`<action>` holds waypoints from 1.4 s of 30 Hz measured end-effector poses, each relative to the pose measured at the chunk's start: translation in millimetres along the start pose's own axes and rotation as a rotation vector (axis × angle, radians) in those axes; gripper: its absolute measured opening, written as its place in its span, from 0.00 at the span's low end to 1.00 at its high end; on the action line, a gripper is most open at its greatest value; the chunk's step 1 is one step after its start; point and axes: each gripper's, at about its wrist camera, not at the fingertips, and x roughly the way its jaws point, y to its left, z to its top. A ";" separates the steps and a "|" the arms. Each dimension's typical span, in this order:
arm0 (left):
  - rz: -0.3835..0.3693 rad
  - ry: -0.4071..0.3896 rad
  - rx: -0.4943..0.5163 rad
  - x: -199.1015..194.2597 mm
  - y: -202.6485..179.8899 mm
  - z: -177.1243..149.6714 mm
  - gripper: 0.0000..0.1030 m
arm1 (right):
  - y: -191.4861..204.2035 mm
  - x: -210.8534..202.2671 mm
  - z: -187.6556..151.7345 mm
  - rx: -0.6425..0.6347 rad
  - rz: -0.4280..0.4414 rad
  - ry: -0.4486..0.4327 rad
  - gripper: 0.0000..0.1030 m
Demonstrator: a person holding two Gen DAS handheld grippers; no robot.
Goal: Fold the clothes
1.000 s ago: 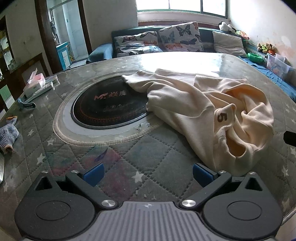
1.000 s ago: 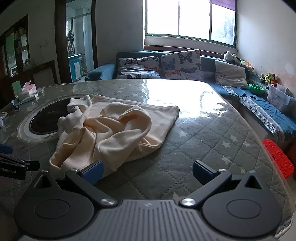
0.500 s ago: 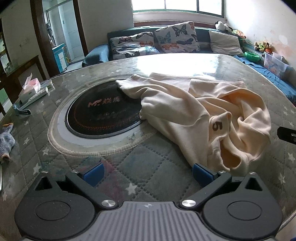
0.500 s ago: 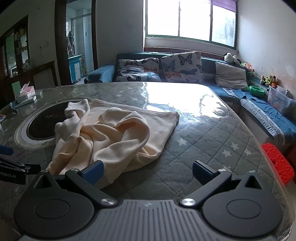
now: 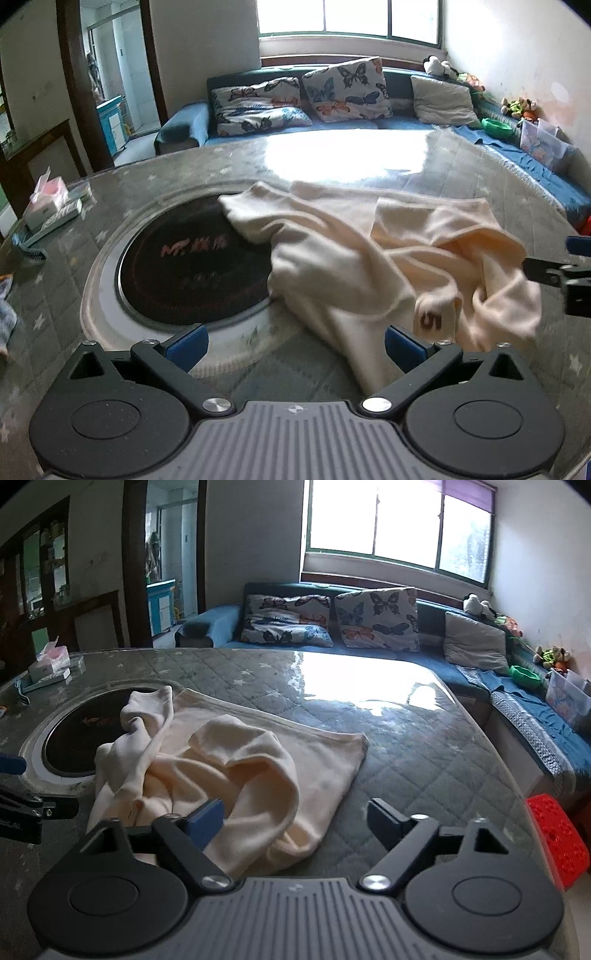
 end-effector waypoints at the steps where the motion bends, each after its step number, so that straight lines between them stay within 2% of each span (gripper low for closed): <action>1: 0.001 -0.007 0.006 1.4 -1.0 3.5 1.00 | 0.0 5.5 4.0 -0.009 -0.001 0.004 0.77; 8: -0.016 -0.049 -0.006 16.6 0.3 33.3 1.00 | 2.1 52.5 23.0 -0.034 0.031 0.068 0.58; 13: -0.022 -0.035 -0.052 41.7 3.2 58.6 0.97 | 3.2 77.5 26.4 -0.052 0.047 0.098 0.43; 21: -0.057 0.033 -0.053 89.9 -7.5 86.5 0.84 | 9.1 91.2 31.9 -0.138 0.045 0.104 0.42; 22: -0.055 0.042 -0.041 94.4 -10.7 87.5 0.83 | 9.7 93.4 31.9 -0.142 0.046 0.103 0.39; 23: -0.054 0.049 -0.029 98.2 -14.4 87.8 0.82 | 9.1 95.0 32.0 -0.140 0.049 0.104 0.27; 25: -0.053 0.056 -0.004 102.5 -20.7 86.9 0.80 | 5.0 95.1 32.2 -0.122 0.053 0.099 0.11; 26: -0.052 0.060 0.008 104.8 -22.7 86.4 0.78 | 1.1 91.7 32.3 -0.106 0.050 0.088 0.08; 30: -0.031 0.088 0.033 116.2 -26.7 83.6 0.68 | -17.8 69.2 29.0 -0.055 0.003 0.043 0.06; 34: -0.009 0.102 0.041 121.4 -22.9 78.0 0.47 | -40.0 35.3 14.6 0.012 -0.092 -0.005 0.06; 35: -0.006 0.101 0.042 121.0 -21.0 76.5 0.36 | -46.6 27.1 8.2 0.040 -0.119 -0.009 0.06; 36: -0.003 0.098 0.041 120.1 -18.8 75.4 0.32 | -53.4 19.4 1.5 0.071 -0.148 -0.010 0.06; 38: -0.008 0.087 0.018 113.8 -10.7 74.0 0.18 | -66.3 9.0 -15.1 0.134 -0.196 0.012 0.07; 40: -0.015 0.073 -0.012 105.5 -1.5 72.9 0.12 | -78.0 0.9 -31.8 0.194 -0.234 0.039 0.12; 42: -0.010 0.044 -0.039 92.2 9.6 70.8 0.10 | -85.9 -4.4 -44.9 0.238 -0.253 0.062 0.24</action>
